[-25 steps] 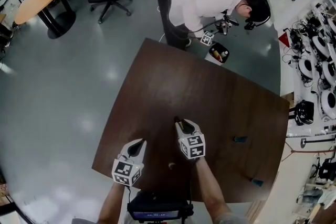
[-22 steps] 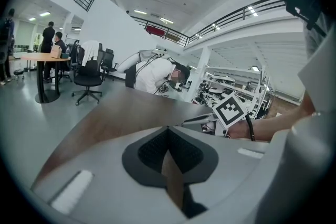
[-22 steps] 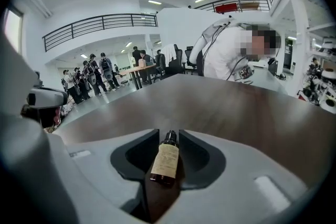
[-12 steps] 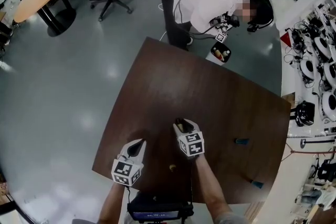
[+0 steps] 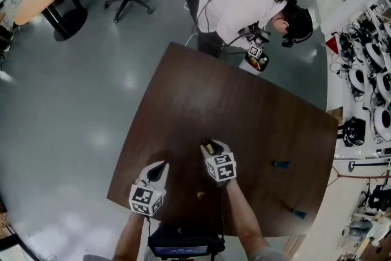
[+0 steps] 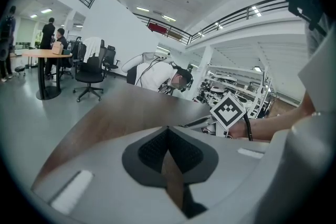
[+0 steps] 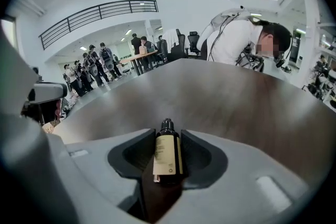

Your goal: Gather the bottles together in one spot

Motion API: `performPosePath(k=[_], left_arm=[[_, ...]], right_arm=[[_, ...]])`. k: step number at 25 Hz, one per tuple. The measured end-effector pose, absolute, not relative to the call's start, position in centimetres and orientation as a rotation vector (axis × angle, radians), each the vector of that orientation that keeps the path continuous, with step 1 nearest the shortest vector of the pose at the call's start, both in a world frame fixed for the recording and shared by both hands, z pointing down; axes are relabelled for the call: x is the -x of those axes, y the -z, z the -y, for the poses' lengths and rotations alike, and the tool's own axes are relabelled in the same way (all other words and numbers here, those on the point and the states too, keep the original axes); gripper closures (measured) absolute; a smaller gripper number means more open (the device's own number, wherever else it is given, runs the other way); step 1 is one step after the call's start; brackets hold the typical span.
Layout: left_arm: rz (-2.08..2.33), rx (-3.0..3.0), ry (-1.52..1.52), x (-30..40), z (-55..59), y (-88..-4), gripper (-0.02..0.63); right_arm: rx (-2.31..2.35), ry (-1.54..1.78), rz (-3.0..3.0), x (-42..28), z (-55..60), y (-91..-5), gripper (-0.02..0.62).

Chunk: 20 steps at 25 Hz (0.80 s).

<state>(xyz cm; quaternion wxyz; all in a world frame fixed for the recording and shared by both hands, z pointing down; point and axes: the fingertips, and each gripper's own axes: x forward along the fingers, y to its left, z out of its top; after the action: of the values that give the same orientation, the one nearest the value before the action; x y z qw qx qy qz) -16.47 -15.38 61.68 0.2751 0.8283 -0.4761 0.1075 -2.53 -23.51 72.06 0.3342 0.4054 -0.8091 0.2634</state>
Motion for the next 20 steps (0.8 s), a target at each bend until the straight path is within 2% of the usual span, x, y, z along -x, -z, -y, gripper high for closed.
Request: performPosePath(k=[20], left_arm=[[1.248,-2.247,-0.293,15.7,15.0,-61.5,0.604]], right_arm=[[-1.142,-0.637,2.152,0.6,22.8,-69.6,0.445]])
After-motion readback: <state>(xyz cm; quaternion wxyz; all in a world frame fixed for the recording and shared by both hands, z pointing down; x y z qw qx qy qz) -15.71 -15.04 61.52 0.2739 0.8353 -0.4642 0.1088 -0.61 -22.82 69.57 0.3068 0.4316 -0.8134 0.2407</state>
